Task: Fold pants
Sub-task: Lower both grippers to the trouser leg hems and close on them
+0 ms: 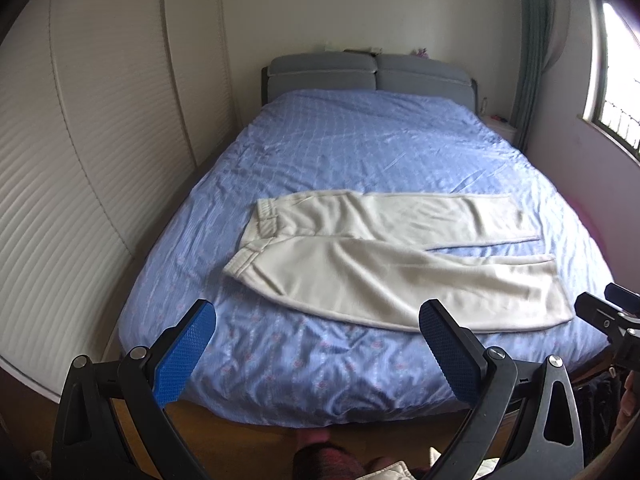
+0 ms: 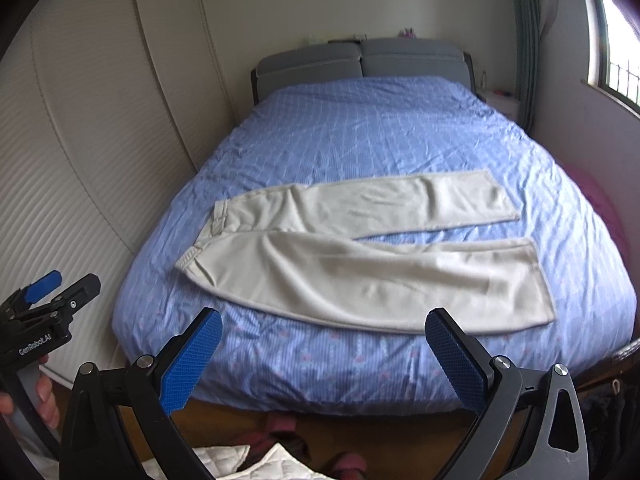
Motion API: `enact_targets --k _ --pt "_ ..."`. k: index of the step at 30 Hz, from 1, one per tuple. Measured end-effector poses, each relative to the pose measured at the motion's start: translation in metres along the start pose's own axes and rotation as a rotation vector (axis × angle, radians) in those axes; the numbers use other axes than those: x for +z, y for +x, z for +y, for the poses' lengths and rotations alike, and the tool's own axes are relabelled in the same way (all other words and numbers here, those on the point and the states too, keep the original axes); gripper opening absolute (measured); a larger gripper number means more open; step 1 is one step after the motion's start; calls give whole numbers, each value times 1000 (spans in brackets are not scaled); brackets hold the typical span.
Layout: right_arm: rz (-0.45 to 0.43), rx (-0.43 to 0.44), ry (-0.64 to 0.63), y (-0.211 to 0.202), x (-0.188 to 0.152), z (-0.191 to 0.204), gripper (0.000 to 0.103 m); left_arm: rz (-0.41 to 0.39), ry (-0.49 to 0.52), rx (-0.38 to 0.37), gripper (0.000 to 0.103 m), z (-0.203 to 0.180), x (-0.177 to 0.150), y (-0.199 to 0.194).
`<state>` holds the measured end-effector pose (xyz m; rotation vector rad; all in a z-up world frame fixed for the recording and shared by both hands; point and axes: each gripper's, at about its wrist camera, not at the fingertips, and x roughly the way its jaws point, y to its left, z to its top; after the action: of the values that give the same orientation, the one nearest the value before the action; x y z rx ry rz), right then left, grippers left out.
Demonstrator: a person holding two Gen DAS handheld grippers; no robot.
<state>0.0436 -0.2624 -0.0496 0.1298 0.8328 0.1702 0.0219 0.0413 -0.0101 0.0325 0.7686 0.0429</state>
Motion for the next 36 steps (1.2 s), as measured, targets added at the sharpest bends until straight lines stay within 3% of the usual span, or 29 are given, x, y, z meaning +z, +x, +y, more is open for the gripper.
enact_targets --k 10,17,22,28,36 --pt "214 -6 143 110 9 34 103 151 38 3 103 60 11 104" --pt "374 -91 320 211 -3 41 102 295 79 -31 103 100 13 216" --pt "424 -128 402 279 -15 43 99 393 115 -48 103 115 5 292" --pt "501 -149 537 342 -43 34 92 525 23 -102 103 126 -11 366" --pt "555 -153 647 387 -71 20 83 656 -129 -139 101 137 -27 421"
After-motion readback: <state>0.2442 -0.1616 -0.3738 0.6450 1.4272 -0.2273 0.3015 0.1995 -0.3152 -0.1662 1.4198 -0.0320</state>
